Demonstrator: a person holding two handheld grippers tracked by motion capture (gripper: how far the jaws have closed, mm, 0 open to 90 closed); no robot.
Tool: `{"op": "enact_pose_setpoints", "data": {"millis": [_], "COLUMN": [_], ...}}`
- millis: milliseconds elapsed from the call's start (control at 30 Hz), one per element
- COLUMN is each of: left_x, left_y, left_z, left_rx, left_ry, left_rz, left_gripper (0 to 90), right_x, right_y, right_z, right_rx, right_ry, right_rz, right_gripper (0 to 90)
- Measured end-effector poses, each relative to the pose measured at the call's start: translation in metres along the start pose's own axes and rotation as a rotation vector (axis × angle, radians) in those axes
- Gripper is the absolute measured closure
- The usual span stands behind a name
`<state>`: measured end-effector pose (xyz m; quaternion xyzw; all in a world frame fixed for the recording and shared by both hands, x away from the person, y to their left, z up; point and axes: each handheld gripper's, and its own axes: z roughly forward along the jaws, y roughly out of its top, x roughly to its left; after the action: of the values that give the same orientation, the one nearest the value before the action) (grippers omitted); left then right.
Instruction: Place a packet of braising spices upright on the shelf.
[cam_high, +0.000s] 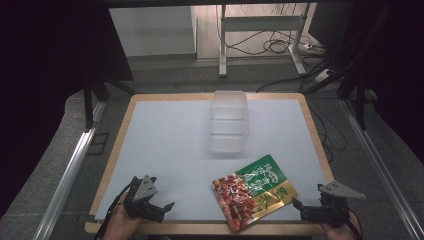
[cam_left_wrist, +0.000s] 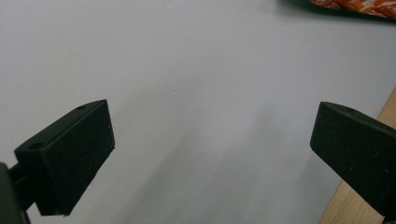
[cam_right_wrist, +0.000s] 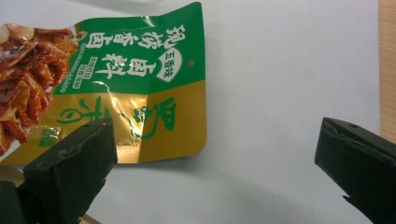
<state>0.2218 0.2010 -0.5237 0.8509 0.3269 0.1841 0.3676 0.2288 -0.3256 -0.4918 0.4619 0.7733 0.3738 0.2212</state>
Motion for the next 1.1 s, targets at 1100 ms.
{"op": "enact_pose_setpoints", "data": {"millis": [1100], "left_x": [-0.004], "left_y": [0.002], "left_z": [0.001], "left_rx": [0.0], "left_ry": [0.004], "left_rz": [0.045], "left_gripper": [0.0], "right_x": [0.002], "right_y": [0.021], "right_z": [0.041], "right_rx": [0.01], "right_ry": [0.124], "right_rz": [-0.036], "right_gripper": [0.0]}}
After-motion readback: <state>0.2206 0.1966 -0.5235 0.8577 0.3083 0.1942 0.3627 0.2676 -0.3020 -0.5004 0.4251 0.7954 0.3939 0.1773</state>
